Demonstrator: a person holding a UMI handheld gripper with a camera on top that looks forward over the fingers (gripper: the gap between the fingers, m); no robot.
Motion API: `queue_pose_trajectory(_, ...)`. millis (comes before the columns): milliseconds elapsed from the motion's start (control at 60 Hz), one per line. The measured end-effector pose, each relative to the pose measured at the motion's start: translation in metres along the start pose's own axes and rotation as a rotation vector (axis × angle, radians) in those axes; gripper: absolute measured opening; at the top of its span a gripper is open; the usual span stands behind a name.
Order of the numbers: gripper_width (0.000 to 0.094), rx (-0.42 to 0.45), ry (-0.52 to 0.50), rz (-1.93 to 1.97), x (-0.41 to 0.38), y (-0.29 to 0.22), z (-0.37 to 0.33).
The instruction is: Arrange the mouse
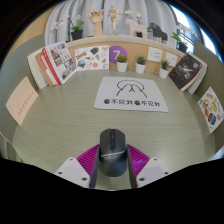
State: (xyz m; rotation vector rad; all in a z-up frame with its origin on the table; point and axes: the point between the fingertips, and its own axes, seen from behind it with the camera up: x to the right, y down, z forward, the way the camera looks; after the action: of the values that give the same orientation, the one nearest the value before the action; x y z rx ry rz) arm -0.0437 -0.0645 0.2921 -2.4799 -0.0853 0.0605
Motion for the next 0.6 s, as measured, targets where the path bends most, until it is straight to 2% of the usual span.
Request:
queue_pose_trajectory(33,0.0469,-0.003,0.004,0.011,-0.001,-0.005,-0.01)
queue_pose_trajectory(233,0.0311,-0.046,0.033,0.013,0.001,-0.047,-0.047)
queue_pose_trajectory(433,0.0309,-0.072,0.045,0.001,-0.007,-0.085,-0.074)
queue_pose_trajectory(500,0.031,-0.04,0.04,-0.019,-0.007,-0.121,-0.093)
queue_pose_trajectory(533,0.0309,-0.015,0.045,-0.017,-0.001,-0.155,-0.105)
queue_pose_trajectory(550,0.031,0.001,0.047,-0.015,-0.008,-0.151,-0.096)
queue_pose_trajectory(600,0.0311,0.065,0.054,-0.002,-0.005,-0.205,-0.111)
